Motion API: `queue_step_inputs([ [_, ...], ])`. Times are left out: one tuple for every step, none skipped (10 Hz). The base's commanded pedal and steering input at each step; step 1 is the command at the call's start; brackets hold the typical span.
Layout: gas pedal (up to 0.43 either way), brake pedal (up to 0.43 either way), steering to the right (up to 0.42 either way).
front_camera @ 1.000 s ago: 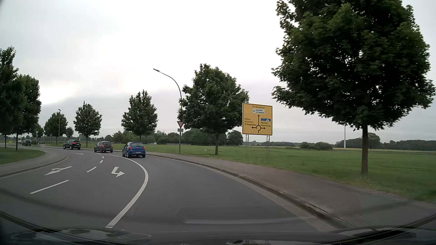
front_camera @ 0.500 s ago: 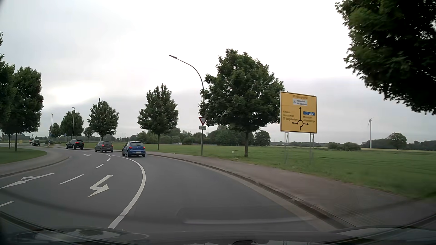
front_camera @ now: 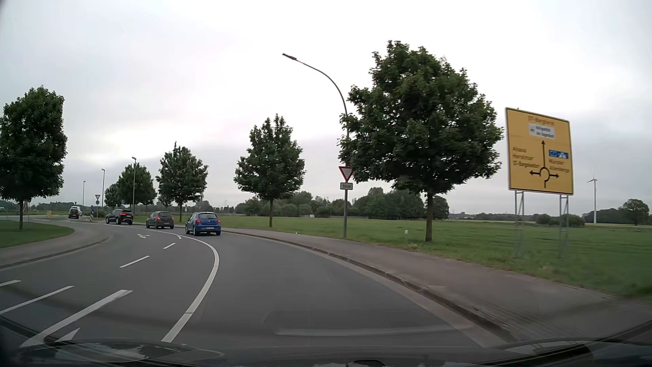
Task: Follow the waypoints while adhering to traffic rules and regulations
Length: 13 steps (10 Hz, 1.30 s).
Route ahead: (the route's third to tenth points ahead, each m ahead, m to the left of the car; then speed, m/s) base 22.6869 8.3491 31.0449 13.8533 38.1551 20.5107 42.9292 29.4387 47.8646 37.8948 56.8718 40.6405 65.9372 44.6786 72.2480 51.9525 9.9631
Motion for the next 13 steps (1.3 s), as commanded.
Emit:
queue_step_inputs([
  [0.177, 0.0, -0.102],
  [0.177, 0.0, -0.102],
  [0.177, 0.0, -0.102],
  [0.177, 0.0, -0.101],
  [0.169, 0.0, -0.101],
  [0.169, 0.0, -0.101],
  [0.157, 0.0, -0.101],
  [0.15, 0.0, -0.101],
  [0.15, 0.0, -0.101],
  [0.15, 0.0, -0.101],
  [0.15, 0.0, -0.1],
  [0.15, 0.0, -0.098],
  [0.15, 0.0, -0.094],
])
